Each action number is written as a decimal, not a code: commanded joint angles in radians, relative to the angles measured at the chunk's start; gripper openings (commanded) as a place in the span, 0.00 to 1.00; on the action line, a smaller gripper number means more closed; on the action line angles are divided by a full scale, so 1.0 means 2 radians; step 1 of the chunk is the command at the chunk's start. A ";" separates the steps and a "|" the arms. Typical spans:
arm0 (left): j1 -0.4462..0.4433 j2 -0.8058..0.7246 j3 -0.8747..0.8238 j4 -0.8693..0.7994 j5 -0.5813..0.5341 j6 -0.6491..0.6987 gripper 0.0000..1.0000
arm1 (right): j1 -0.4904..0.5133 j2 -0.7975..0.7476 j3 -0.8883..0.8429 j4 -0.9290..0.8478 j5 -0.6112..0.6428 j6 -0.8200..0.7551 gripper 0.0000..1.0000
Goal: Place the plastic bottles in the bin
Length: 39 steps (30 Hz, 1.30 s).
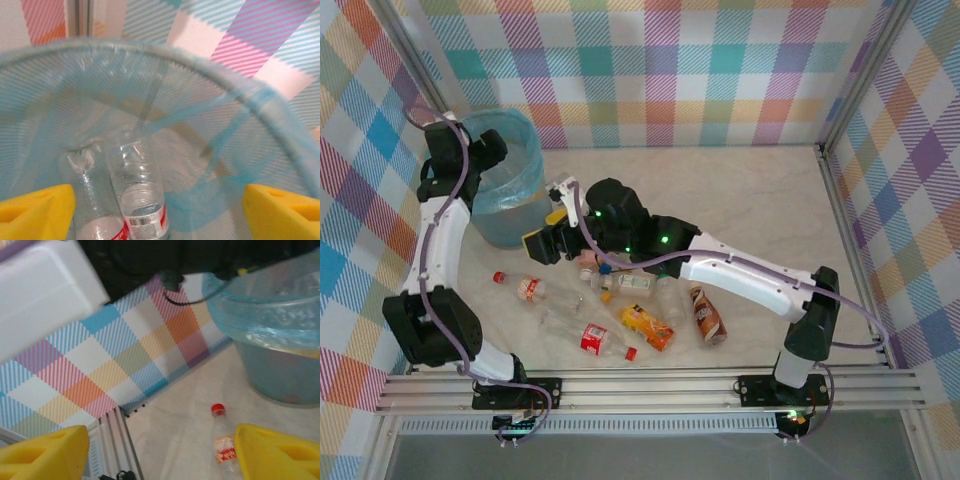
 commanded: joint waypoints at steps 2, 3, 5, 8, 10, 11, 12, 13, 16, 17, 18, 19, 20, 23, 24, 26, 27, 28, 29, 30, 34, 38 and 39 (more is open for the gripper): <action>-0.014 -0.085 0.014 -0.033 -0.009 -0.012 0.86 | 0.001 -0.053 -0.026 -0.054 0.048 -0.043 0.78; -0.019 -0.101 0.008 -0.038 -0.007 -0.011 0.85 | 0.001 -0.063 -0.038 -0.061 0.053 -0.051 0.78; -0.035 -0.139 -0.011 -0.050 -0.001 -0.007 0.85 | 0.001 -0.090 -0.074 -0.075 0.060 -0.072 0.79; -0.078 -0.194 -0.044 -0.066 -0.003 0.005 0.84 | 0.001 -0.135 -0.146 -0.082 0.064 -0.101 0.80; -0.115 -0.226 -0.071 -0.074 -0.004 0.014 0.83 | 0.001 -0.165 -0.197 -0.085 0.049 -0.124 0.81; -0.135 -0.242 -0.085 -0.079 -0.001 0.016 0.82 | 0.001 -0.178 -0.221 -0.092 0.044 -0.133 0.81; -0.151 -0.255 -0.097 -0.085 0.000 0.016 0.82 | 0.000 -0.188 -0.239 -0.098 0.039 -0.140 0.81; -0.171 -0.268 -0.110 -0.092 0.000 0.016 0.81 | 0.000 -0.197 -0.257 -0.111 0.030 -0.147 0.81; -0.223 -0.302 -0.147 -0.115 0.004 0.017 0.80 | 0.001 -0.208 -0.292 -0.148 -0.003 -0.144 0.80; -0.238 -0.311 -0.159 -0.121 0.006 0.016 0.80 | 0.001 -0.209 -0.301 -0.158 -0.013 -0.134 0.79; -0.253 -0.318 -0.169 -0.127 0.009 0.016 0.80 | 0.001 -0.209 -0.310 -0.164 -0.017 -0.123 0.79; -0.269 -0.323 -0.180 -0.135 0.011 0.014 0.79 | 0.001 -0.209 -0.320 -0.165 -0.021 -0.109 0.78; -0.285 -0.328 -0.192 -0.143 0.014 0.013 0.79 | 0.001 -0.209 -0.332 -0.165 -0.025 -0.096 0.77; -0.327 -0.332 -0.220 -0.170 0.004 0.005 0.79 | 0.003 -0.200 -0.356 -0.152 -0.050 -0.059 0.73; -0.336 -0.332 -0.230 -0.178 -0.005 -0.003 0.79 | 0.007 -0.194 -0.358 -0.148 -0.052 -0.051 0.73; -0.343 -0.332 -0.251 -0.201 -0.032 -0.039 0.81 | 0.021 -0.178 -0.360 -0.137 -0.042 -0.040 0.72; -0.343 -0.334 -0.262 -0.209 -0.047 -0.060 0.82 | 0.028 -0.170 -0.361 -0.132 -0.040 -0.039 0.72; -0.343 -0.335 -0.278 -0.214 -0.056 -0.082 0.82 | 0.035 -0.159 -0.358 -0.128 -0.036 -0.040 0.72; -0.343 -0.337 -0.293 -0.215 -0.058 -0.101 0.82 | 0.042 -0.146 -0.352 -0.128 -0.031 -0.042 0.72; -0.343 -0.339 -0.307 -0.213 -0.059 -0.119 0.82 | 0.048 -0.132 -0.347 -0.127 -0.026 -0.043 0.72; -0.343 -0.350 -0.346 -0.207 -0.047 -0.163 0.83 | 0.070 -0.079 -0.318 -0.130 -0.009 -0.062 0.70; -0.343 -0.357 -0.349 -0.232 -0.070 -0.170 0.83 | 0.084 -0.033 -0.294 -0.129 0.006 -0.079 0.70; -0.343 -0.358 -0.349 -0.236 -0.075 -0.170 0.84 | 0.085 -0.025 -0.288 -0.129 0.012 -0.081 0.70</action>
